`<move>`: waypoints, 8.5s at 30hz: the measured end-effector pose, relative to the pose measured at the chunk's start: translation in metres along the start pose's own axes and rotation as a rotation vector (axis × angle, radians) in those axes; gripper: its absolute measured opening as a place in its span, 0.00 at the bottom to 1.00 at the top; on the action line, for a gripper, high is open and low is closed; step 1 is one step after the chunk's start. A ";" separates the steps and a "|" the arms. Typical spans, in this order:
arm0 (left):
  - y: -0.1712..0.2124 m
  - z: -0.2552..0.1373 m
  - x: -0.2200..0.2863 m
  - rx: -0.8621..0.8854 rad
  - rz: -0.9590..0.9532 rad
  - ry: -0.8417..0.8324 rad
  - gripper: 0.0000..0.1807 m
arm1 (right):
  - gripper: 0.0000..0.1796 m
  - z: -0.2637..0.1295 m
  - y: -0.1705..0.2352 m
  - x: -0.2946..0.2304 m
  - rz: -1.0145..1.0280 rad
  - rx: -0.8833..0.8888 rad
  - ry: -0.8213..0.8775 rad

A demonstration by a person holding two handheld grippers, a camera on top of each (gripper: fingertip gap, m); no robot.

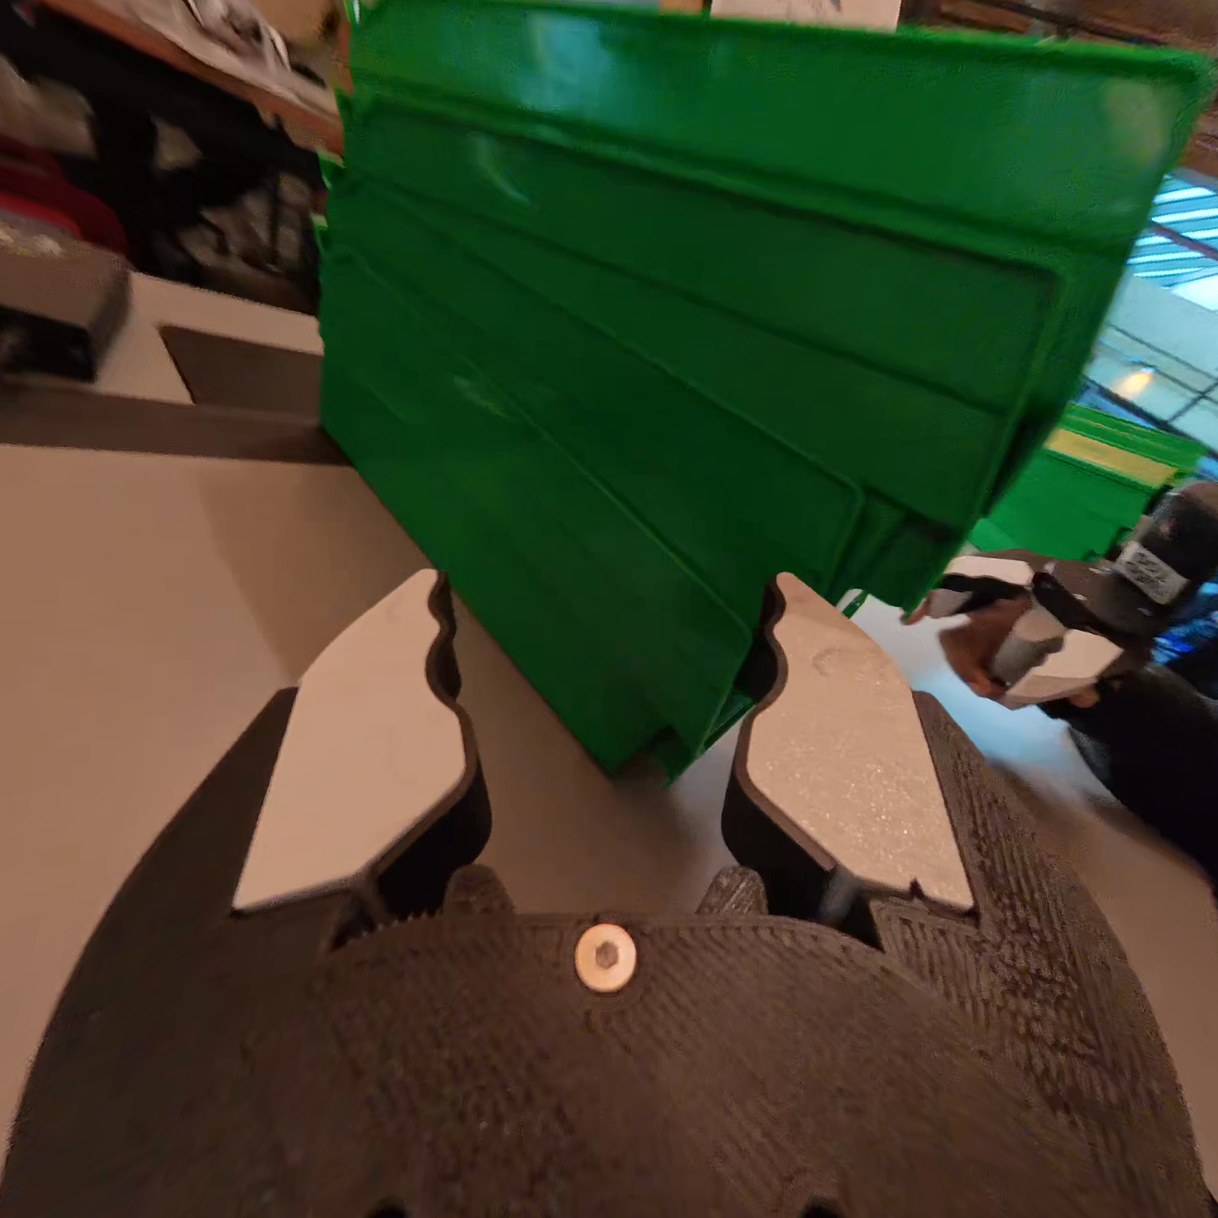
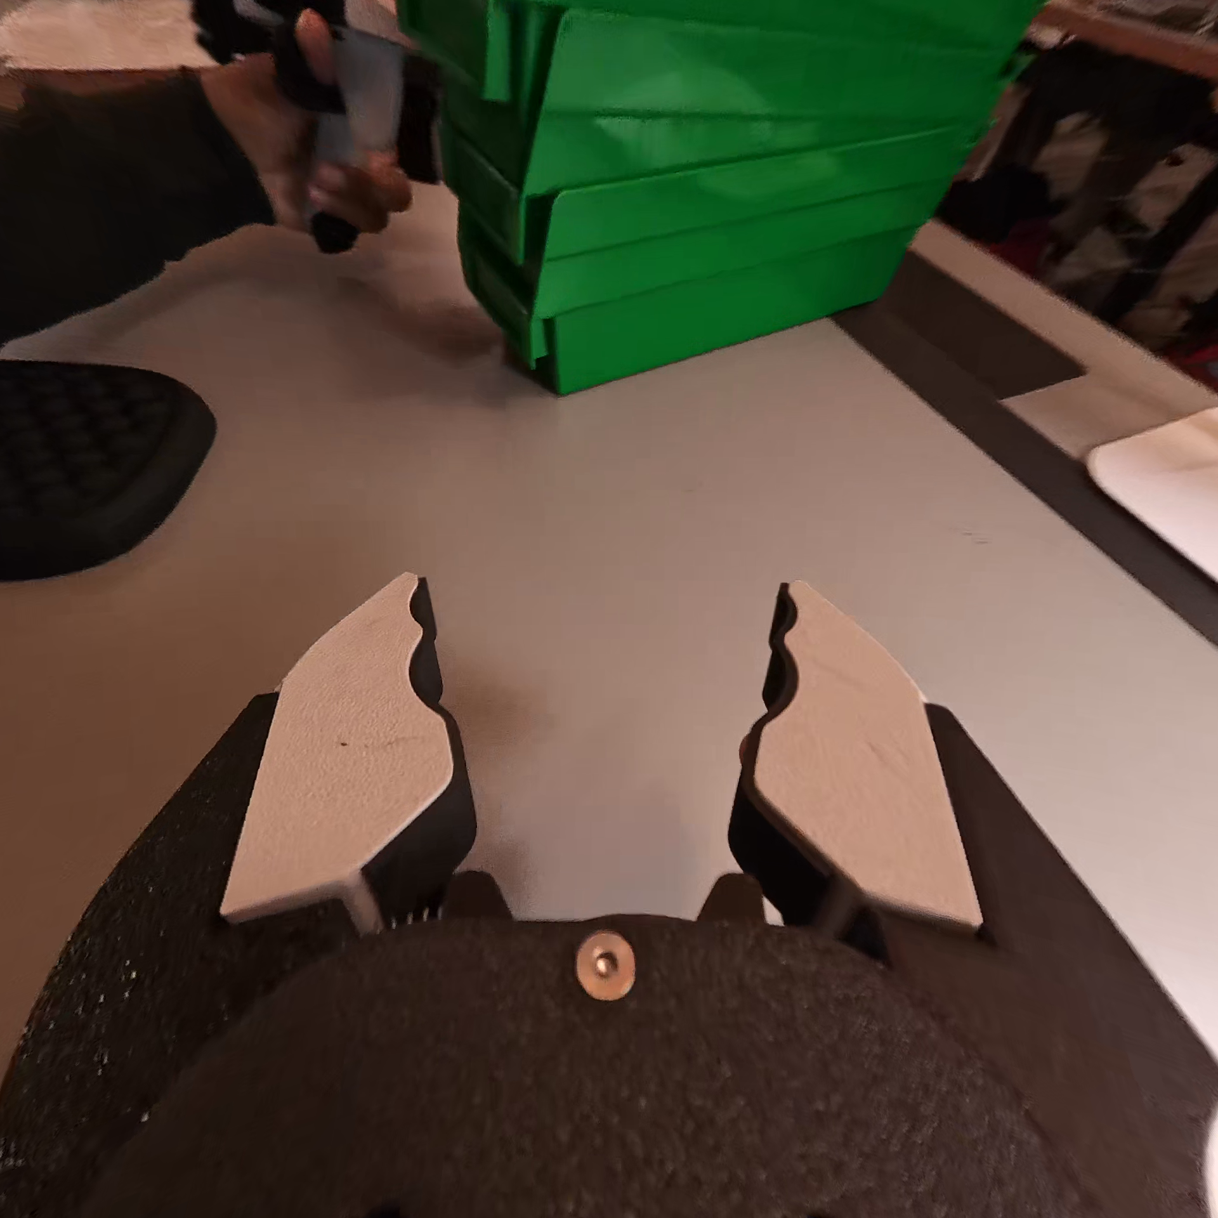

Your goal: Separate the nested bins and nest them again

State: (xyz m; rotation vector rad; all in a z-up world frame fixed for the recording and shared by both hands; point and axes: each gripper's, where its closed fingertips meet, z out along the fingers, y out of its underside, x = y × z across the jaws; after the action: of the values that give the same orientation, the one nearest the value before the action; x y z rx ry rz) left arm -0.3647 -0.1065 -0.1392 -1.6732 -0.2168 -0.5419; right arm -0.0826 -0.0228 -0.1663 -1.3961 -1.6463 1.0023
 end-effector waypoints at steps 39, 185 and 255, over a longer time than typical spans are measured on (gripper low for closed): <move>0.113 0.198 0.263 -0.347 0.395 0.451 0.19 | 0.40 -0.090 0.055 0.072 0.070 -0.034 0.436; 0.095 0.132 0.250 -0.099 0.700 -0.040 0.25 | 0.19 -0.129 -0.129 0.090 -0.366 -0.692 0.072; 0.102 0.132 0.252 -0.123 0.757 -0.039 0.24 | 0.06 -0.124 -0.095 0.132 0.316 -0.885 0.235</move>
State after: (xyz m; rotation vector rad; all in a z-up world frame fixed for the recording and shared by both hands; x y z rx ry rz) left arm -0.0715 -0.0380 -0.1229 -1.7312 0.4226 0.0503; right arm -0.0267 0.1105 -0.0213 -2.2975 -1.7919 0.1987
